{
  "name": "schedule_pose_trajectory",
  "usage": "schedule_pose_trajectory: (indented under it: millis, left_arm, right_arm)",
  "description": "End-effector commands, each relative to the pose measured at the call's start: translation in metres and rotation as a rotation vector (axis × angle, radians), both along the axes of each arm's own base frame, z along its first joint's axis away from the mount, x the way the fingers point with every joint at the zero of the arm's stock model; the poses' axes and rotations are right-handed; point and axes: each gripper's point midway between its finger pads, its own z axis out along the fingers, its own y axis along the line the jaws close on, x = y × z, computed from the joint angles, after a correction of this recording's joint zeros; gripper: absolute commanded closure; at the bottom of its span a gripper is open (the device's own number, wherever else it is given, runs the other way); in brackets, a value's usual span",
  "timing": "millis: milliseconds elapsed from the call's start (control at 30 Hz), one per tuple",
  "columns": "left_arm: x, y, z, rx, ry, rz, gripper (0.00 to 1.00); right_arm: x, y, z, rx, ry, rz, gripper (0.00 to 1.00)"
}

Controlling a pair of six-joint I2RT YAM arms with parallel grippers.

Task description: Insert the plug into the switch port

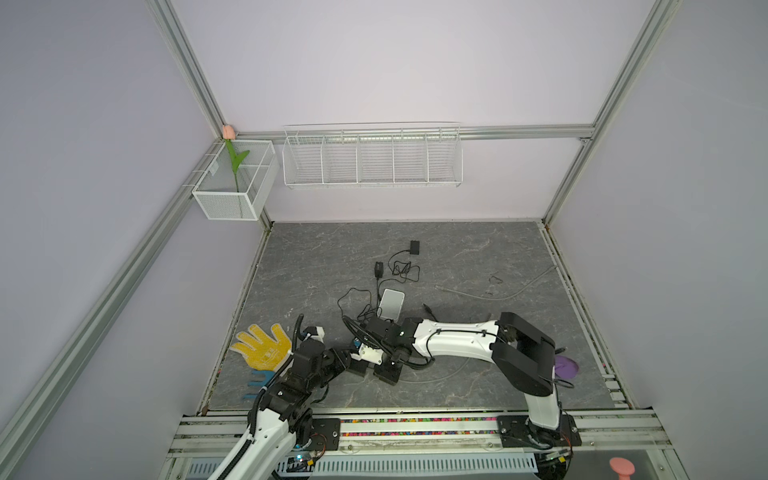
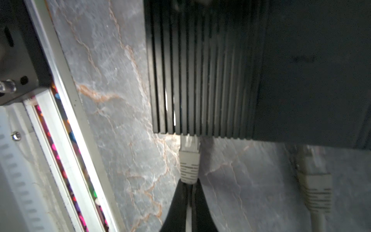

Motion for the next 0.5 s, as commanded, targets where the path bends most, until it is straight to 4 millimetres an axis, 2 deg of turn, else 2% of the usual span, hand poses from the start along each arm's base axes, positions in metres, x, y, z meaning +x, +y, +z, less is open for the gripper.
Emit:
schedule_pose_trajectory:
  millis: [0, 233, 467]
  left_arm:
    - [-0.029, -0.001, -0.035, 0.029, 0.162, -0.054, 0.69]
    - [-0.028, -0.016, -0.04, 0.025, 0.211, -0.13, 0.7]
    - [-0.035, -0.022, -0.048, 0.034, 0.238, -0.154, 0.75]
  right_arm:
    - [0.015, 0.042, 0.035, 0.209, -0.065, 0.027, 0.93]
    - [0.022, 0.038, 0.037, 0.217, -0.067, 0.021, 0.93]
    - [0.026, 0.051, 0.052, 0.267, -0.069, 0.037, 0.93]
